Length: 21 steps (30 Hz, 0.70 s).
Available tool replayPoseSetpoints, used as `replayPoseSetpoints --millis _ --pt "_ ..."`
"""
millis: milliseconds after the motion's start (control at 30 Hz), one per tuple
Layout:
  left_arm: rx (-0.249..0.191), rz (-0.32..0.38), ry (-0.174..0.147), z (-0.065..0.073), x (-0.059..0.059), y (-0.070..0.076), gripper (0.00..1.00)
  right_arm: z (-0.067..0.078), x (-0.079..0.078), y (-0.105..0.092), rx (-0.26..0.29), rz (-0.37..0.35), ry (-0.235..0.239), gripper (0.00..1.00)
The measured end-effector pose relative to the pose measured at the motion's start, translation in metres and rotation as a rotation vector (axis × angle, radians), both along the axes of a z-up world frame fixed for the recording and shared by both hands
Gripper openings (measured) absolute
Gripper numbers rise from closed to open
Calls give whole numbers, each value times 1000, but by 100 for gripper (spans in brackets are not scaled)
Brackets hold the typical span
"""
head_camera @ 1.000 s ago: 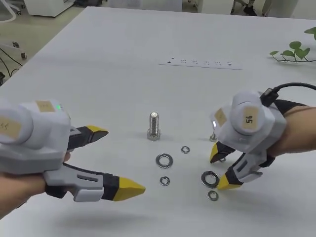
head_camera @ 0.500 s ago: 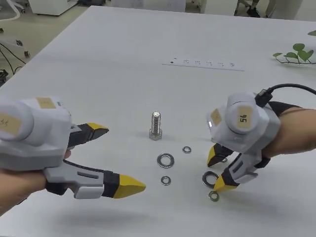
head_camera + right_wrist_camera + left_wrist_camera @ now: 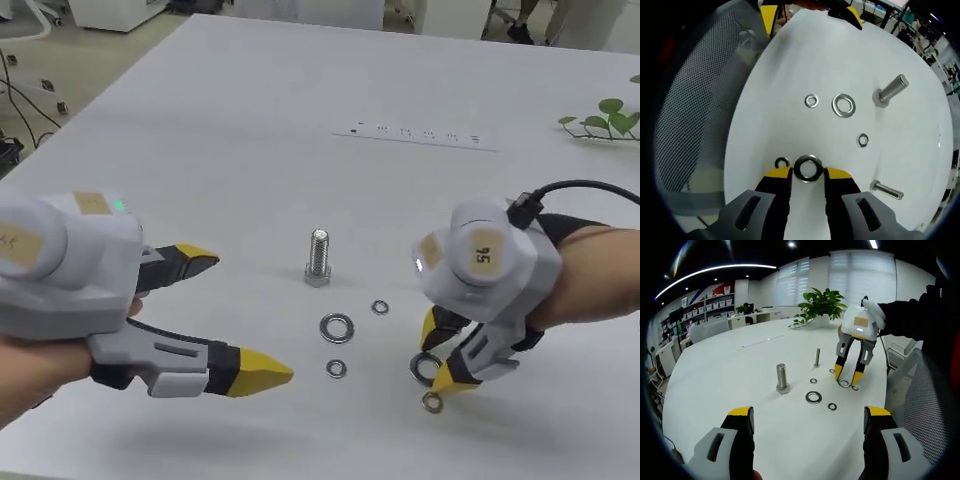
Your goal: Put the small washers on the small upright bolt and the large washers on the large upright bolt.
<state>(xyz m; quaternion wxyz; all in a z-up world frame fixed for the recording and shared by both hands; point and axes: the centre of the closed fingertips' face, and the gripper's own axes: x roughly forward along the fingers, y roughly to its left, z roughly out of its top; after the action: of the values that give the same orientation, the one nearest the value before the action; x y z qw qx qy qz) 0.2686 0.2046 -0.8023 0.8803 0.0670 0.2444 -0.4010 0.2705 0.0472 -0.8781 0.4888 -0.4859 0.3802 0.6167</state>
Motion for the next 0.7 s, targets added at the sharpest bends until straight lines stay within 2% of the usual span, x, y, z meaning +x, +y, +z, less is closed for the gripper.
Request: replayPoseSetpoints --millis 133,300,700 --pt "3 -1 -3 1 0 0 91 -2 0 0 -43 -1 -9 27" --pt "2 4 -9 2 0 0 91 -2 3 0 -70 -21 -13 26" --pt "10 6 -16 3 1 0 90 -3 4 -1 -84 -51 -20 24"
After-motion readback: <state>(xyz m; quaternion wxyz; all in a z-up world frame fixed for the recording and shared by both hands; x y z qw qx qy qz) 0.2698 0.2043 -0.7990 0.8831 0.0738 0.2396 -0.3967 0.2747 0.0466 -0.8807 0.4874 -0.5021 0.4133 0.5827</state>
